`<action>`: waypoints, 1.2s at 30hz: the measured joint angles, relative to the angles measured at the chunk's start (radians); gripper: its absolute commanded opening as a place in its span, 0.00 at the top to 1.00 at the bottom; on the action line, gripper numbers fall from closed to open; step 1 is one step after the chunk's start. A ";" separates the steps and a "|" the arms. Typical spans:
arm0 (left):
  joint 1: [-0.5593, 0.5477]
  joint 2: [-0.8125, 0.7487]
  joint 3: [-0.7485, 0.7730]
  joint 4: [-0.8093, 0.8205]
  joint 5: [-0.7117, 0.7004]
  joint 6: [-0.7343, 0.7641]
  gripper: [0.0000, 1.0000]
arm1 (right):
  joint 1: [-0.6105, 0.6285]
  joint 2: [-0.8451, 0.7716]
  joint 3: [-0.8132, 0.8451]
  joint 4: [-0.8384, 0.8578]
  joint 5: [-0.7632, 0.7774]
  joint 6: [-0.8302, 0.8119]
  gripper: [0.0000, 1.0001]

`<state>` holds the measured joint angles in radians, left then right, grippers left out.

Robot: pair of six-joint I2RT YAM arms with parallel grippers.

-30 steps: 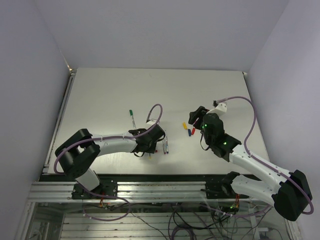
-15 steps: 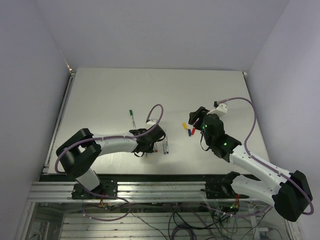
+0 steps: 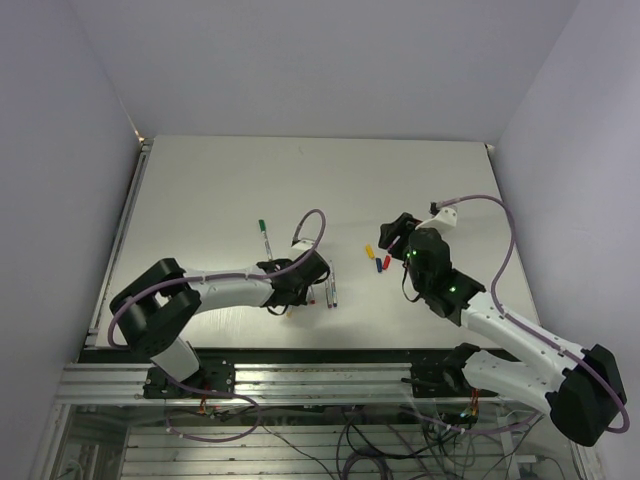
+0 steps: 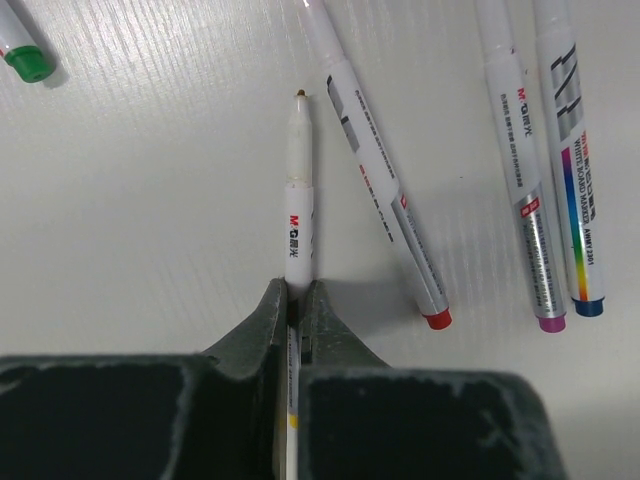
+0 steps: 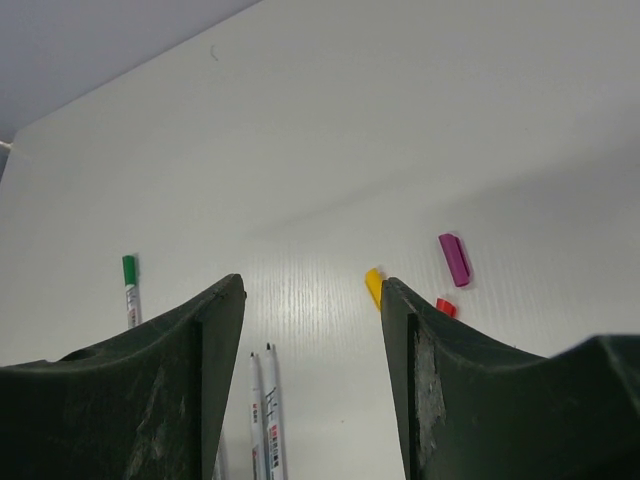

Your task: Insert the pens into the pen caps

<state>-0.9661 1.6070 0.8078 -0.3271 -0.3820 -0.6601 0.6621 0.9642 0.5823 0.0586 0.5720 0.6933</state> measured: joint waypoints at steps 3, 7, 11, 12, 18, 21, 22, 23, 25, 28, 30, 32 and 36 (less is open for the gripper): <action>0.000 -0.010 -0.010 0.008 0.000 -0.001 0.93 | -0.001 0.018 0.009 -0.010 0.000 -0.013 0.44; 0.000 -0.026 -0.018 0.014 0.000 -0.005 0.93 | -0.025 0.065 0.049 -0.036 -0.016 -0.041 0.44; 0.000 -0.045 -0.025 0.008 0.002 -0.013 0.93 | -0.083 0.150 0.117 -0.064 -0.071 -0.075 0.44; 0.000 -0.058 -0.030 -0.006 0.007 -0.015 0.93 | -0.098 0.175 0.133 -0.072 -0.090 -0.085 0.44; 0.000 -0.169 -0.036 -0.090 0.011 -0.026 0.93 | -0.149 0.344 0.204 -0.119 -0.200 -0.151 0.47; 0.000 -0.253 -0.035 -0.097 0.008 -0.028 0.93 | -0.153 0.413 0.218 -0.132 -0.253 -0.179 0.48; 0.000 -0.275 -0.035 -0.097 0.006 -0.029 0.93 | -0.154 0.430 0.220 -0.132 -0.266 -0.185 0.48; 0.000 -0.302 -0.035 -0.097 0.005 -0.029 0.93 | -0.155 0.450 0.222 -0.134 -0.282 -0.195 0.48; 0.000 -0.349 -0.035 -0.094 0.003 -0.030 0.93 | -0.158 0.492 0.233 -0.135 -0.309 -0.210 0.50; 0.000 -0.414 -0.048 -0.076 0.004 -0.034 0.93 | -0.158 0.553 0.252 -0.135 -0.343 -0.227 0.52; 0.000 -0.451 -0.072 -0.050 0.006 -0.036 0.93 | -0.161 0.585 0.259 -0.131 -0.362 -0.238 0.53; 0.000 -0.495 -0.110 -0.020 0.013 -0.037 0.93 | -0.170 0.612 0.265 -0.129 -0.378 -0.248 0.54; 0.000 -0.522 -0.134 0.003 0.025 -0.037 0.93 | -0.192 0.664 0.277 -0.128 -0.395 -0.268 0.56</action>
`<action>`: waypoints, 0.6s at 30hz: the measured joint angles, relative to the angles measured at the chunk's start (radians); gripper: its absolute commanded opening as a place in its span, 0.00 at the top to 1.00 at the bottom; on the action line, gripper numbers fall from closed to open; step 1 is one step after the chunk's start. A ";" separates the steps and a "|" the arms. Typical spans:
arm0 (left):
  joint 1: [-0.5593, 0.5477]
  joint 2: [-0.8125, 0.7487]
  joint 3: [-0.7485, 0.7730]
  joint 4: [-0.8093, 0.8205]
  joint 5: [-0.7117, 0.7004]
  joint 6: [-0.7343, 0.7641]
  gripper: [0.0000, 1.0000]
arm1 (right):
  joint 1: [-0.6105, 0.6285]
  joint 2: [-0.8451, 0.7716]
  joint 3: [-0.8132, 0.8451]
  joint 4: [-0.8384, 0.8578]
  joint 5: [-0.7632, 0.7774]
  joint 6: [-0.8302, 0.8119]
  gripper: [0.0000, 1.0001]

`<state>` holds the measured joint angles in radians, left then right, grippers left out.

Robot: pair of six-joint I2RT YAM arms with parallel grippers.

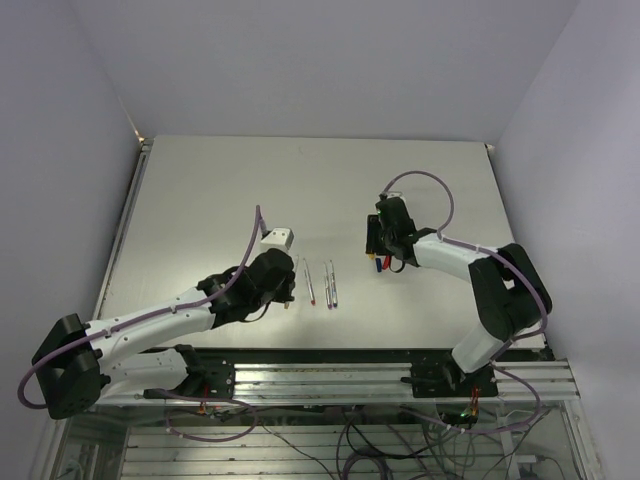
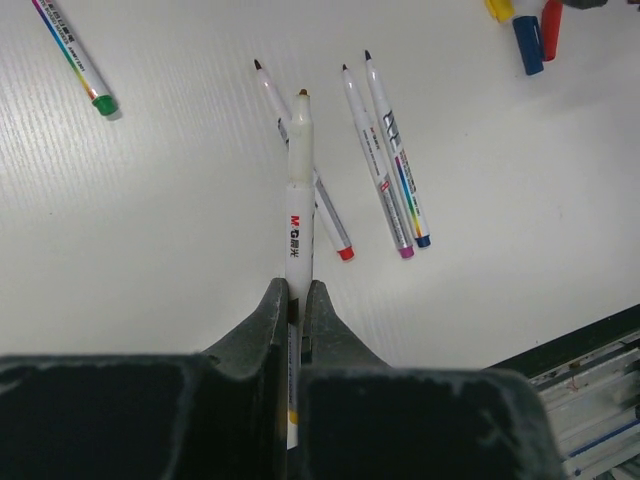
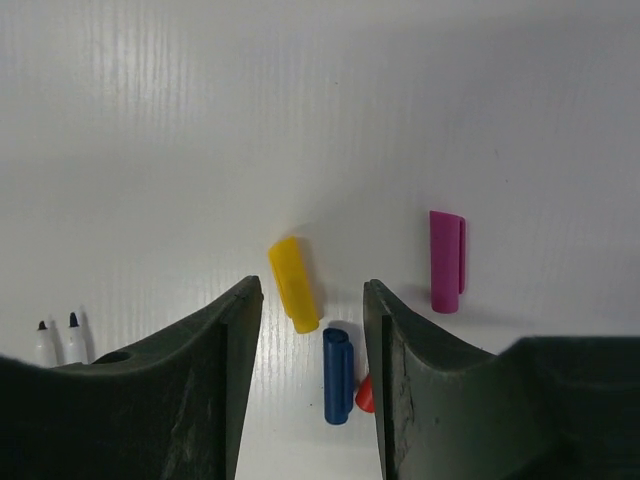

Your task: Insert the pens into the pen caps

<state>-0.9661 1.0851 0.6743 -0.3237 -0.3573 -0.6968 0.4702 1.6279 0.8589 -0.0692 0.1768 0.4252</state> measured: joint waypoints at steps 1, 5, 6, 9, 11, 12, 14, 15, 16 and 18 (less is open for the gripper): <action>0.000 0.000 0.000 0.006 0.003 0.000 0.93 | -0.003 0.010 0.003 0.000 -0.003 -0.004 0.57; 0.000 0.000 0.000 0.019 0.009 0.000 0.93 | -0.006 0.041 0.011 0.004 -0.017 -0.020 0.58; 0.000 0.000 0.000 0.022 0.011 0.000 0.93 | -0.007 0.043 0.011 0.004 -0.023 -0.023 0.59; 0.000 0.002 0.000 0.029 0.014 0.000 0.93 | -0.010 0.043 0.011 0.013 -0.040 -0.027 0.60; 0.000 0.008 0.000 0.033 0.016 0.000 0.93 | -0.011 0.044 0.011 0.020 -0.051 -0.031 0.61; 0.000 0.012 0.000 0.035 0.019 0.000 0.93 | -0.011 0.044 0.011 0.021 -0.056 -0.033 0.61; 0.000 0.018 0.000 0.035 0.022 0.000 0.93 | -0.011 0.048 0.011 0.026 -0.064 -0.036 0.62; 0.000 0.021 0.000 0.036 0.022 0.000 0.93 | -0.011 0.051 0.011 0.027 -0.068 -0.037 0.62; 0.000 0.022 0.000 0.036 0.022 0.000 0.93 | -0.011 0.058 0.012 0.027 -0.074 -0.039 0.62; 0.000 0.023 0.000 0.037 0.022 0.000 0.93 | -0.011 0.066 0.012 0.027 -0.080 -0.040 0.62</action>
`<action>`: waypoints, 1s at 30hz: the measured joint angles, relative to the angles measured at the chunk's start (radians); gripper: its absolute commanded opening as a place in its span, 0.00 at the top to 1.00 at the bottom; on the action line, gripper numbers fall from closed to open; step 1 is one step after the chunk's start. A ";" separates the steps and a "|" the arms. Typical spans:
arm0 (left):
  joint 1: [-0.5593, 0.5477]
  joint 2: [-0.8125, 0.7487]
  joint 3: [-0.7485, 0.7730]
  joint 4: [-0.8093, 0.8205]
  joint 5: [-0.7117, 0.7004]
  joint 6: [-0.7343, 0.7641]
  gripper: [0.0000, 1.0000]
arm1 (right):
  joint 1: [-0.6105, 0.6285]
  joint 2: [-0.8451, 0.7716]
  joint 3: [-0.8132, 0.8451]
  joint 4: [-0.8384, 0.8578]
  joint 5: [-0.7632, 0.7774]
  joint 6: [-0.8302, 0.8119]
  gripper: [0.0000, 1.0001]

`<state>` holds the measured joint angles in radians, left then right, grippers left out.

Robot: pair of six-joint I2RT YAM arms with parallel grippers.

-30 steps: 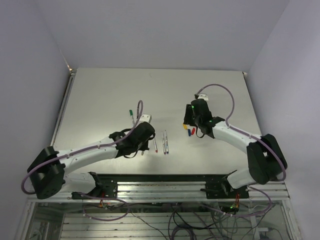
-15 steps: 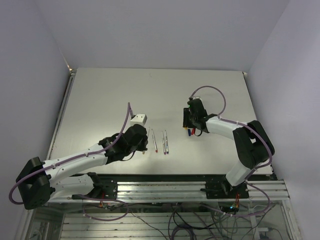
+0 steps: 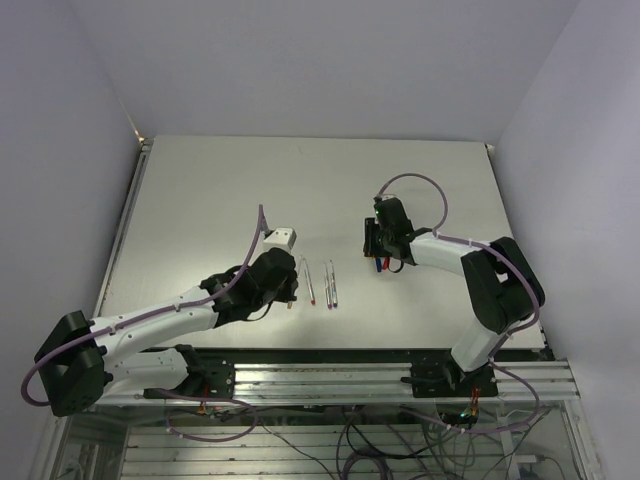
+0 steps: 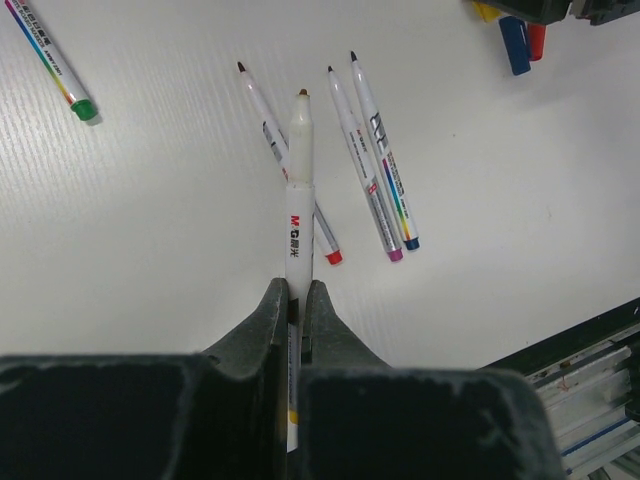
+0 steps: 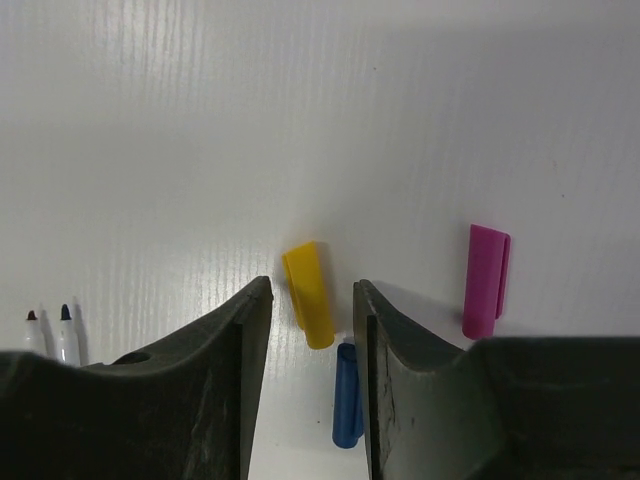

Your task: Insert the pens into the pen caps

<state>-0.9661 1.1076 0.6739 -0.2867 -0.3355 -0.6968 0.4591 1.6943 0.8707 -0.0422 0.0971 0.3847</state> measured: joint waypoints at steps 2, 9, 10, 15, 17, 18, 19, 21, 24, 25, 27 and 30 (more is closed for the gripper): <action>0.000 0.000 0.000 0.003 0.000 0.000 0.93 | 0.000 0.010 0.000 0.000 -0.005 0.000 0.63; 0.000 0.009 -0.003 0.006 0.000 0.000 0.93 | -0.001 0.023 0.001 0.019 -0.013 0.000 0.74; 0.000 0.009 -0.005 0.006 0.000 0.000 0.93 | -0.001 0.024 0.001 0.021 -0.013 0.000 0.76; 0.000 0.009 -0.006 0.006 0.000 0.000 0.93 | -0.001 0.031 0.005 0.022 -0.012 0.004 0.92; 0.000 0.009 -0.006 0.006 0.000 0.000 0.93 | -0.001 0.031 0.005 0.020 -0.014 0.009 1.00; 0.000 0.009 -0.006 0.006 0.000 0.000 0.93 | -0.001 0.031 0.006 0.018 -0.014 0.009 1.00; 0.000 0.009 -0.006 0.006 -0.001 0.000 0.93 | -0.001 0.031 0.008 0.014 -0.016 0.013 1.00; 0.000 0.010 -0.006 0.006 0.000 0.000 0.93 | -0.001 0.032 0.010 0.009 -0.018 0.013 1.00; 0.000 0.019 -0.006 0.006 -0.001 0.001 0.93 | -0.002 0.032 0.012 0.005 -0.020 0.013 1.00; 0.000 0.021 -0.006 0.007 -0.001 0.001 0.93 | -0.002 0.031 0.013 0.004 -0.021 0.013 1.00; 0.000 0.027 -0.006 0.012 0.000 0.001 0.93 | -0.002 0.031 0.014 0.003 -0.023 0.011 1.00; 0.001 0.035 -0.006 0.031 0.001 0.010 0.93 | -0.002 0.022 0.014 -0.006 -0.028 0.010 1.00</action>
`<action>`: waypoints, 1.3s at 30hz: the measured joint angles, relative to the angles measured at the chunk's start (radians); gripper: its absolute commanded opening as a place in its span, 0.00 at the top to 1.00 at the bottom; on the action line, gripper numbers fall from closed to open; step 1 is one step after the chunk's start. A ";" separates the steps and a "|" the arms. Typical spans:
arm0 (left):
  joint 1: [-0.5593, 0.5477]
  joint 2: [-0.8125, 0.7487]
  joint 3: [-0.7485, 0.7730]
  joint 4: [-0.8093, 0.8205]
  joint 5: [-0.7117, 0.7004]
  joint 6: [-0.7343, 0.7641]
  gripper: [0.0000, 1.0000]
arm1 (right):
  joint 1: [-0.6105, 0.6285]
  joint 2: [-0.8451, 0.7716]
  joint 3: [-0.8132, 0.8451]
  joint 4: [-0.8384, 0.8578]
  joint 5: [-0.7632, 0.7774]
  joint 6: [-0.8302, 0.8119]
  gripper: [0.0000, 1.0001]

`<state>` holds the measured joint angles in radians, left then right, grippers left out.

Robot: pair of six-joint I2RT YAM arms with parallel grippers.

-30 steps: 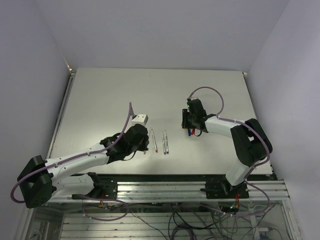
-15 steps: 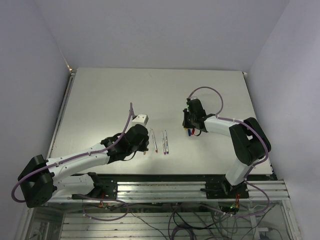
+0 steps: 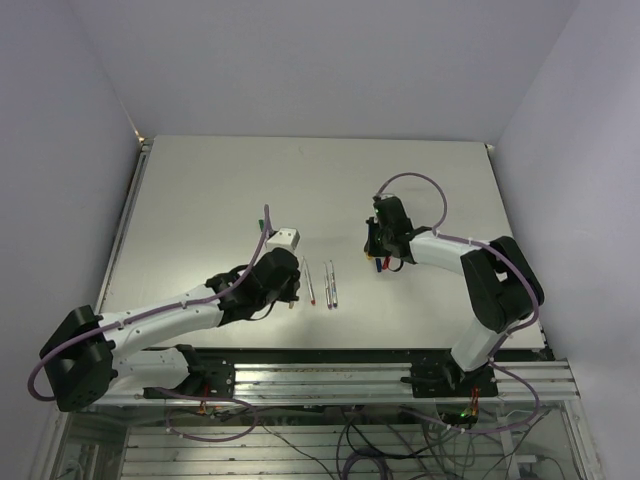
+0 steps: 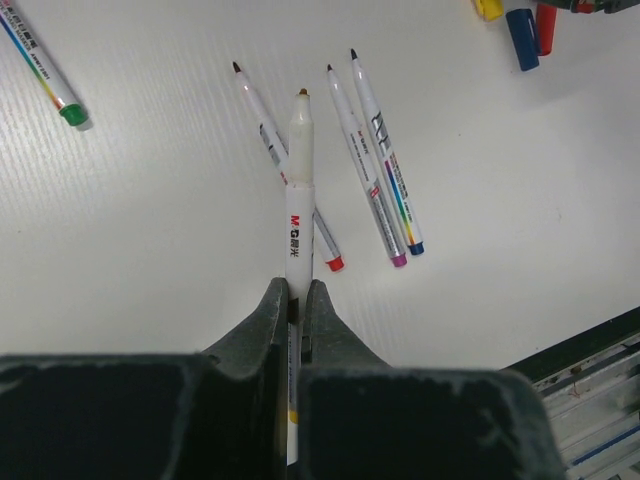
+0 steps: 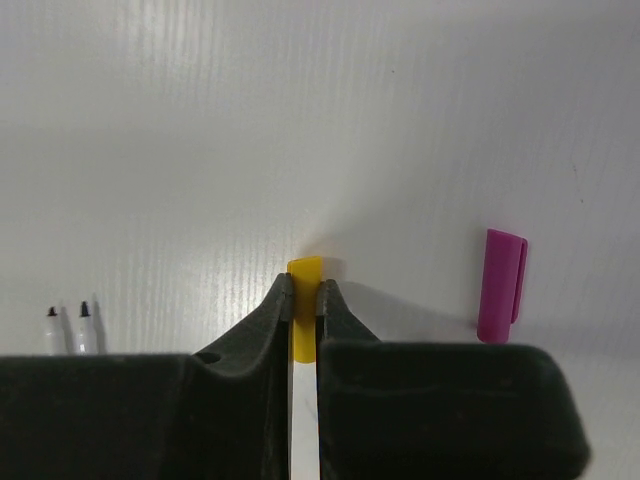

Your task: Insert the pens into the pen caps

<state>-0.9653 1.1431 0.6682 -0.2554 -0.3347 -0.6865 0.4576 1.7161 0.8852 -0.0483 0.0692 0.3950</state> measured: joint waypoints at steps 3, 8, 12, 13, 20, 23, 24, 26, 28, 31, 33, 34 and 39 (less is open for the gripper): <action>0.002 0.011 0.000 0.022 0.008 0.016 0.93 | 0.000 -0.037 -0.002 0.002 -0.003 0.002 1.00; 0.002 0.014 0.000 0.069 0.025 0.048 0.93 | 0.000 -0.217 -0.048 0.102 -0.025 0.025 1.00; 0.003 0.011 0.002 0.119 0.051 0.082 0.93 | 0.000 -0.359 -0.115 0.218 -0.044 0.058 1.00; 0.003 0.010 0.003 0.133 0.058 0.090 0.93 | 0.000 -0.388 -0.134 0.244 -0.049 0.068 1.00; 0.003 -0.024 0.006 0.253 0.134 0.141 0.93 | 0.000 -0.537 -0.237 0.383 -0.089 0.148 1.00; 0.003 -0.049 0.006 0.321 0.172 0.153 0.93 | 0.000 -0.596 -0.261 0.444 -0.109 0.187 1.00; 0.003 -0.055 0.006 0.344 0.184 0.156 0.93 | 0.000 -0.616 -0.270 0.471 -0.119 0.200 1.00; 0.003 -0.067 0.006 0.404 0.212 0.155 0.93 | 0.002 -0.652 -0.283 0.523 -0.143 0.224 1.00; 0.003 -0.071 0.006 0.469 0.240 0.152 0.93 | 0.014 -0.674 -0.290 0.578 -0.162 0.235 1.00; 0.003 -0.065 0.006 0.544 0.277 0.138 0.93 | 0.069 -0.691 -0.295 0.646 -0.169 0.232 1.00; 0.003 -0.058 0.006 0.586 0.299 0.128 0.93 | 0.108 -0.695 -0.299 0.682 -0.170 0.225 1.00; 0.003 -0.054 0.006 0.607 0.309 0.124 0.93 | 0.129 -0.695 -0.302 0.703 -0.169 0.220 1.00; 0.003 -0.046 0.006 0.655 0.333 0.110 0.93 | 0.182 -0.693 -0.326 0.788 -0.161 0.207 1.00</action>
<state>-0.9627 1.0969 0.6739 0.3996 -0.0017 -0.5762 0.6392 1.0233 0.5591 0.7399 -0.0914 0.6022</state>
